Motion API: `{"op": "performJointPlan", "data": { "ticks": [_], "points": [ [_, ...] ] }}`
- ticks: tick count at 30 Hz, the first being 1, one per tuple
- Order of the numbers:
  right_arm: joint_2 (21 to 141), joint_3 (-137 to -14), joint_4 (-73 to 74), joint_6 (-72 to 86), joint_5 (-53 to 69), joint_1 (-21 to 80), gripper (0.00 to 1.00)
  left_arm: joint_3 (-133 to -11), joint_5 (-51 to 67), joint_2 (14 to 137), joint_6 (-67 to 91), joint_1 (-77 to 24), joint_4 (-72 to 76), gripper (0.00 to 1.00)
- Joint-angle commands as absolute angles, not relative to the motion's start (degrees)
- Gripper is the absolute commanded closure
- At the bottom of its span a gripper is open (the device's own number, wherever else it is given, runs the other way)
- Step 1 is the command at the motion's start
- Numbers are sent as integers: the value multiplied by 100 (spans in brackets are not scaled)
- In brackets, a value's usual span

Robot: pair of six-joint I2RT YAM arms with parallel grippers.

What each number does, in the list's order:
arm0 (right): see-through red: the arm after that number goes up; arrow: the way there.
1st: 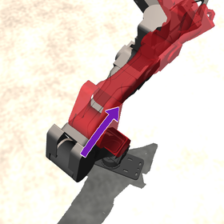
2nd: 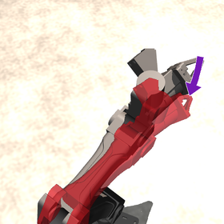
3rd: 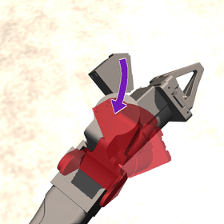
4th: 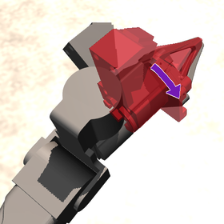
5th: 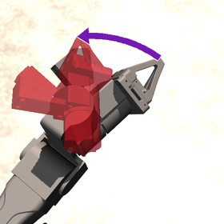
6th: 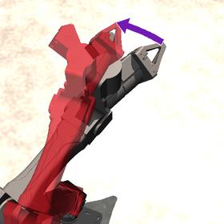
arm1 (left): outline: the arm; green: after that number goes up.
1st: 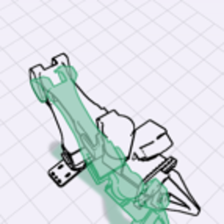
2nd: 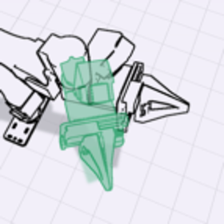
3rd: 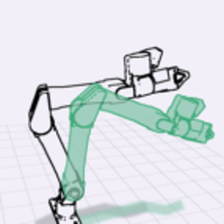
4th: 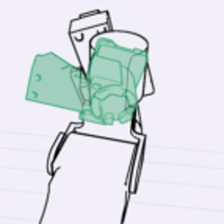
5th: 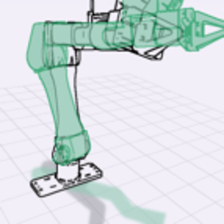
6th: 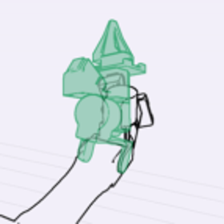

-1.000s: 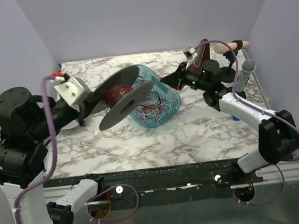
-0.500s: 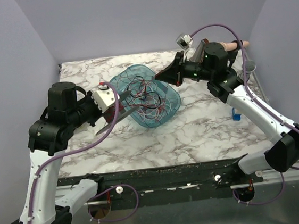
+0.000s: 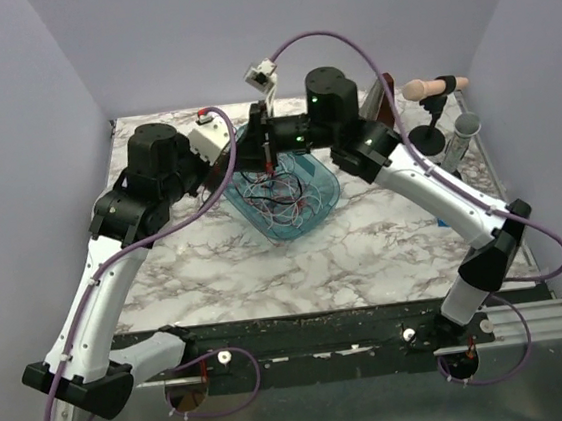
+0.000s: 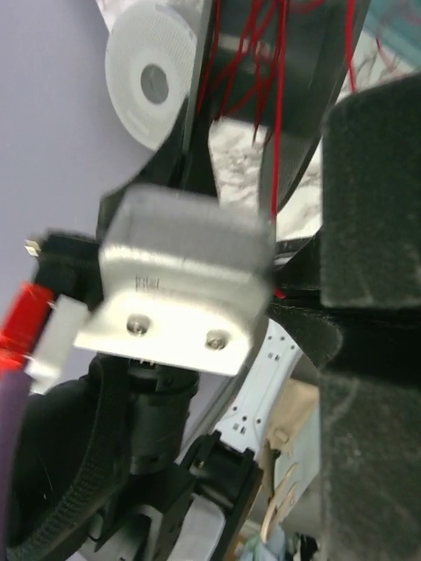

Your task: Wrap the cables

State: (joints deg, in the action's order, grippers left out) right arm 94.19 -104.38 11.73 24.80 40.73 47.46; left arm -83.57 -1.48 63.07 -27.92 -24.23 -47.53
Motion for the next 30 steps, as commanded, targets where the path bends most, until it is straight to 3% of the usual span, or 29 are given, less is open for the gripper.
{"op": "performJointPlan", "data": {
  "ticks": [1,7,15,18,22,30],
  "points": [
    [9772,-11310,941,3444,4297,5167,99,-8814,-1054,6696,-1908,-2391,-4061,100],
    [10081,-11857,1361,3780,4132,5247,99,-8947,-1529,6917,-2074,-2329,-3218,100],
    [9580,-12032,3241,2207,1873,5247,99,-8685,-1889,6803,-3031,-2171,-2305,100],
    [9598,-11910,3034,2214,2282,5247,99,-8832,-1873,6829,-2884,-2145,-2240,100],
    [9773,-11592,1594,2610,3320,5405,99,-9157,-1583,6996,-2120,-2145,-2583,100],
    [10714,-12349,958,2742,3657,5748,99,-9982,-916,7259,-618,-1934,-3145,100]
  ]
}}
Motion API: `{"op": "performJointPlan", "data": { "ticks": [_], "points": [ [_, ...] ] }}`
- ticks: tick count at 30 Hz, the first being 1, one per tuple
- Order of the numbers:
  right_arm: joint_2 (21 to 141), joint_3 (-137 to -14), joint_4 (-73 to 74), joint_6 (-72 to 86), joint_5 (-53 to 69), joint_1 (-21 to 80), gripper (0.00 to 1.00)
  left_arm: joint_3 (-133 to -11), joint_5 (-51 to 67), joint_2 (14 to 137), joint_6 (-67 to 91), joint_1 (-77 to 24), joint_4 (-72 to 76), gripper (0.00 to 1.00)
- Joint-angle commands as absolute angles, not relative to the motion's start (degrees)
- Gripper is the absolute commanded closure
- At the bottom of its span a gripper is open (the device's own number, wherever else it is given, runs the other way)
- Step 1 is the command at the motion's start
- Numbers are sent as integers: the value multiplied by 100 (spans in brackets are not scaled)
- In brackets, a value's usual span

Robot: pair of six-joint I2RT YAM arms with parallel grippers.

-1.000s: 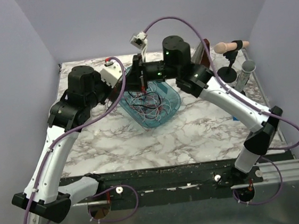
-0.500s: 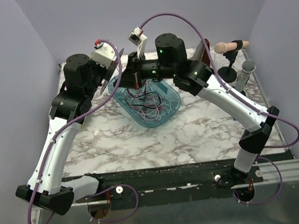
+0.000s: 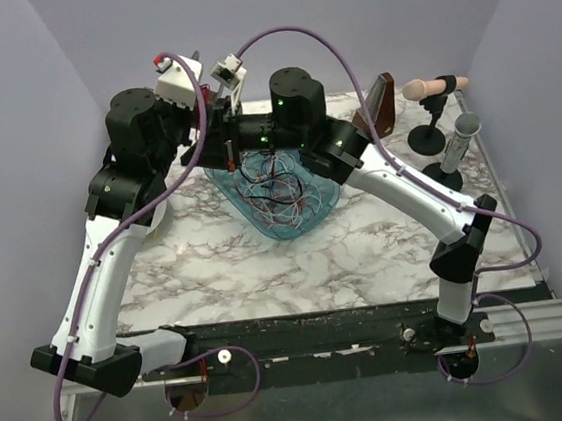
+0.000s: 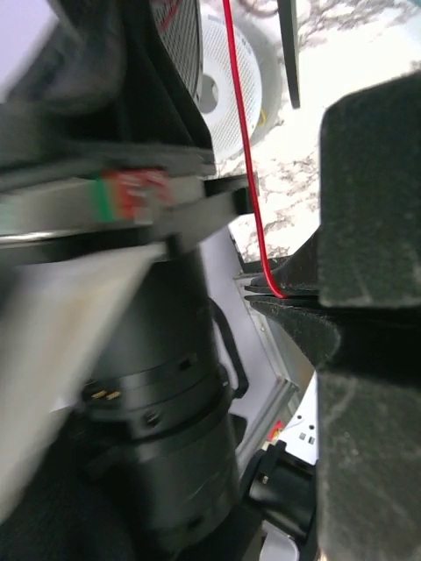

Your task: Wrap the cables

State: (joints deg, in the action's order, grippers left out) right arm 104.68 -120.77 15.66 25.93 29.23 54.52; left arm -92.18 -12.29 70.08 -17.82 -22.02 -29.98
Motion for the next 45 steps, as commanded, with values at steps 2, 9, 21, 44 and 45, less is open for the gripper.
{"op": "performJointPlan", "data": {
  "ticks": [2,9,21,44,45],
  "points": [
    [10627,-11894,853,2532,3420,5818,96,-10606,-599,7382,-55,-1829,-3462,100],
    [9923,-9741,-886,1715,3006,5924,76,-11522,-9,7392,773,-1775,-3805,100],
    [9677,-7270,-3320,1836,3454,5538,67,-12770,501,7198,756,-1767,-4025,100],
    [9510,-5538,-4439,2926,4350,3886,99,-12789,1931,6636,150,-1767,-4034,100],
    [9414,-5494,-4334,2927,4316,3746,99,-12666,2160,6557,28,-1767,-4052,100]
  ]
}}
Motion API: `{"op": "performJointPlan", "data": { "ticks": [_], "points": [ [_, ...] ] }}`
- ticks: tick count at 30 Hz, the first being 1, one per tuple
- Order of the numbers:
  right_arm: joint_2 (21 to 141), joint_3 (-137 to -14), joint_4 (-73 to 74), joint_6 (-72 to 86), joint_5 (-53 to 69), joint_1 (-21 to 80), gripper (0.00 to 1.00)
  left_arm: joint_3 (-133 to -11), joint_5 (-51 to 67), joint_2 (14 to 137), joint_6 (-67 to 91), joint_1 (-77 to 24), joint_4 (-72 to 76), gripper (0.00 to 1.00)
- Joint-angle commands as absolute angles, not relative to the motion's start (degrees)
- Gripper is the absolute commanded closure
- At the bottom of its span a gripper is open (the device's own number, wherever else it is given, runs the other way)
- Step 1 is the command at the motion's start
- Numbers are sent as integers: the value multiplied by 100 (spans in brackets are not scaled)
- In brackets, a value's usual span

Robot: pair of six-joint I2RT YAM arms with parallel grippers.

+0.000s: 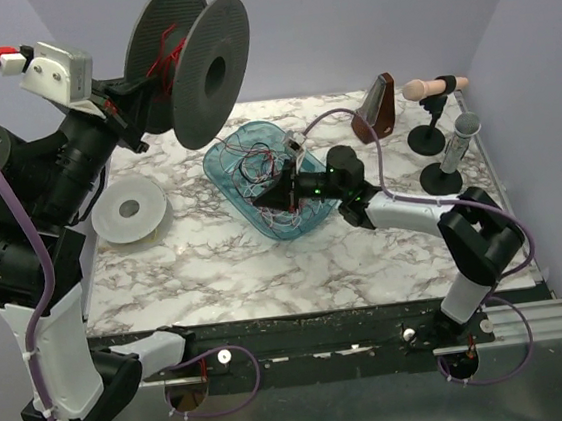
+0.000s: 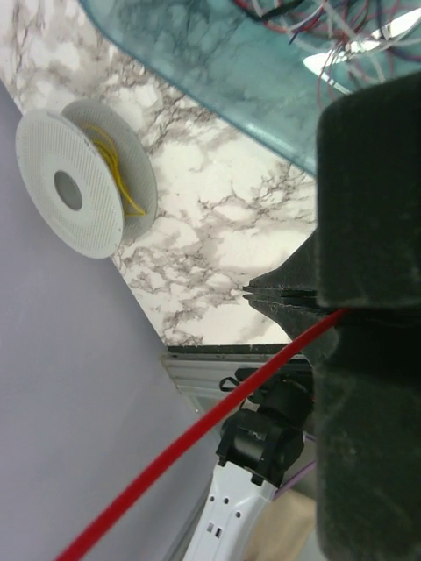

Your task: Wrap the cables

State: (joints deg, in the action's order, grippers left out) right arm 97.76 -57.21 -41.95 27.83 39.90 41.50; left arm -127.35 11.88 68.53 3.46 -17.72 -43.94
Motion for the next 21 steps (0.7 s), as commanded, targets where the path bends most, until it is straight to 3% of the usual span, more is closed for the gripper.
{"op": "performJointPlan", "data": {
  "ticks": [1,6,12,21],
  "points": [
    [9283,-5467,-4142,2857,4289,3614,99,-12482,2510,6444,-191,-1767,-4078,100],
    [8702,-5931,-2403,2067,4149,2911,99,-11384,3751,5802,-1316,-1767,-4577,100],
    [8271,-6766,-767,1381,4060,2111,99,-10425,4315,5265,-3152,-1767,-5877,100],
    [8182,-9067,2509,-217,4324,2311,99,-8843,2278,4948,-4386,-1775,-5819,100]
  ]
}}
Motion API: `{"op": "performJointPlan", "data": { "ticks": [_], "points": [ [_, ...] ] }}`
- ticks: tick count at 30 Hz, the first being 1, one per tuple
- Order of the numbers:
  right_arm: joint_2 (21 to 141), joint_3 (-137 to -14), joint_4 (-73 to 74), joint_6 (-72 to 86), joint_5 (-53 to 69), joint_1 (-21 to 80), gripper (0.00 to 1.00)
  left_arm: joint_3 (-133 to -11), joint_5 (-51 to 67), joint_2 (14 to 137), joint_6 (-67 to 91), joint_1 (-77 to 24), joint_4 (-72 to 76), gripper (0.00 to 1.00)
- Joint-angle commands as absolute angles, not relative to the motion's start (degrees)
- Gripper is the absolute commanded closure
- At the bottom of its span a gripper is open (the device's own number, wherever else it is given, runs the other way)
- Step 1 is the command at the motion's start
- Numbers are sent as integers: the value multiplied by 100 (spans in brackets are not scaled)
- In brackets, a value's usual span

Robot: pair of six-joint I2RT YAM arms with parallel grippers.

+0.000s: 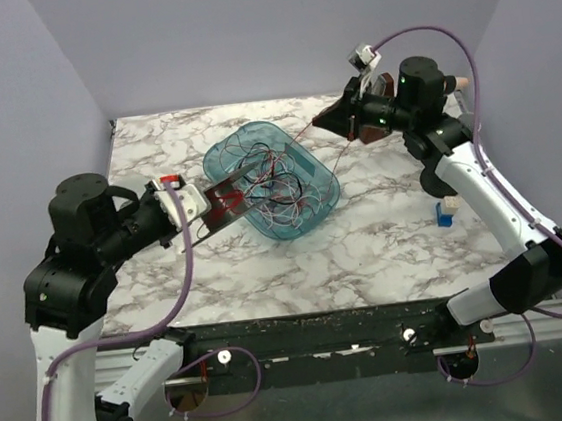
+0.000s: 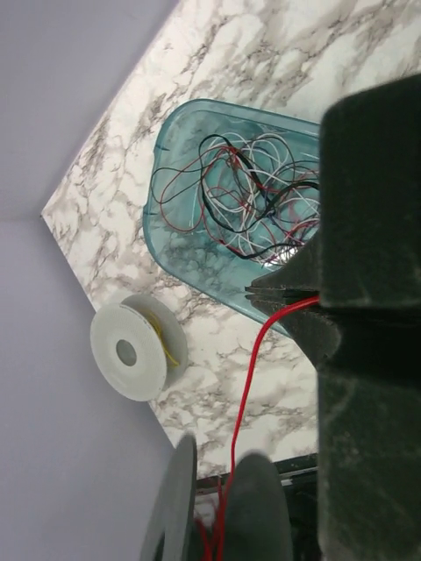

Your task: Wrap the cables

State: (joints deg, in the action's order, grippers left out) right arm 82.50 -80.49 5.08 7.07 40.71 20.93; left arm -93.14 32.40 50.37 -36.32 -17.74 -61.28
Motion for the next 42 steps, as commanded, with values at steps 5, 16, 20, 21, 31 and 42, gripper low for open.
{"op": "performJointPlan", "data": {
  "ticks": [5,16,20,21,31,42],
  "points": [
    [8569,-10659,4173,-633,4272,3119,99,-8245,978,5071,-4166,-1889,-5082,100],
    [9518,-11848,2473,1676,5088,4736,99,-8340,-808,6011,-2138,-2303,-3990,100],
    [9921,-12005,1163,2468,5054,5316,99,-8665,-879,6345,-1259,-2303,-3859,100],
    [10071,-12136,1030,2600,5045,5413,99,-8753,-835,6424,-1074,-2303,-3841,100],
    [10311,-11262,424,2242,4834,6161,99,-10194,-9,7066,833,-1785,-3701,100],
    [9879,-9064,-500,2187,4096,6214,80,-11451,738,7295,1582,-1134,-3454,100]
  ]
}}
